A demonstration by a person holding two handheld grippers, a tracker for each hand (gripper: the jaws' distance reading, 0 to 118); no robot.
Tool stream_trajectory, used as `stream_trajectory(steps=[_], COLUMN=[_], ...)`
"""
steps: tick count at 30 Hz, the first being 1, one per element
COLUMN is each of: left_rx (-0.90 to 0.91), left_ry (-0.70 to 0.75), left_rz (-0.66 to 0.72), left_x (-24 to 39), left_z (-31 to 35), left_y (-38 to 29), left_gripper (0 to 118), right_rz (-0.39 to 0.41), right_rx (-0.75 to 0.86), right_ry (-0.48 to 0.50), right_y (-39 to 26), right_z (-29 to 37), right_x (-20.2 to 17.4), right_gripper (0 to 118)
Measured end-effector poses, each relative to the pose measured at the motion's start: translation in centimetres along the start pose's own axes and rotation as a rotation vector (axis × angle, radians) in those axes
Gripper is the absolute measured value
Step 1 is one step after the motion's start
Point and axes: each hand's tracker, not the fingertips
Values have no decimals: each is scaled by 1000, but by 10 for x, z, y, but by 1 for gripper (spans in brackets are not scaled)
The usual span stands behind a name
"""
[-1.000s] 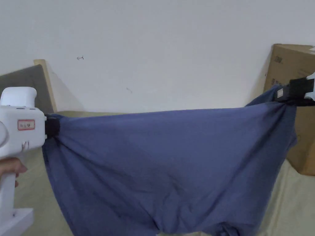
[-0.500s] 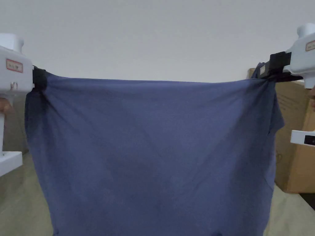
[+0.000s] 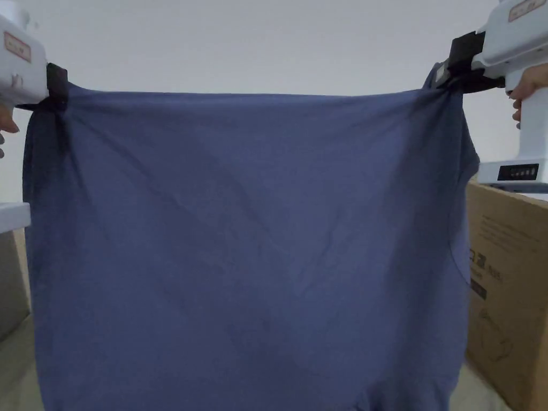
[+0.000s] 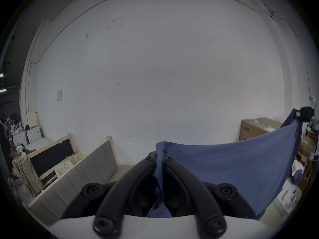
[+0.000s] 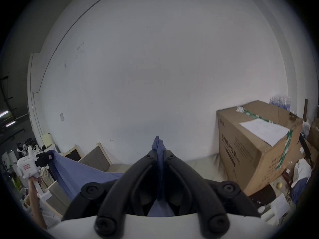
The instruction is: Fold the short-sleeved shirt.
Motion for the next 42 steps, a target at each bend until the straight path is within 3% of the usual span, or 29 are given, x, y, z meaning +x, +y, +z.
stream_trajectory(steps=[9, 15, 23, 29, 33, 37, 40, 42], left_rx=[93, 32, -256, -570, -757, -811, -764, -752], left_ry=[24, 61, 45, 71, 29, 37, 37, 27], left_rz=[52, 9, -30, -49, -29, -11, 54, 85], left_x=[13, 10, 3, 16, 21, 17, 11, 8], left_z=[-32, -83, -175, -216, -207, -185, -159, -138], left_y=[38, -10, -191, -375, -467, -503, -497, -486], left_gripper=[2, 2, 2, 2, 2, 2, 2, 2], right_rz=[23, 59, 67, -60, -130, -146, -258, -233], right_rx=[50, 4, -282, -536, -713, -755, -688, -699], right_ry=[-4, 16, -43, -100, -154, -156, -132, -127], right_y=[40, 6, -150, -328, -435, -482, -475, -466], right_z=[-32, -74, -172, -230, -230, -213, -182, -163], right_x=[5, 17, 55, 108, 136, 152, 156, 152], right_gripper=[5, 5, 5, 5, 5, 5, 5, 5])
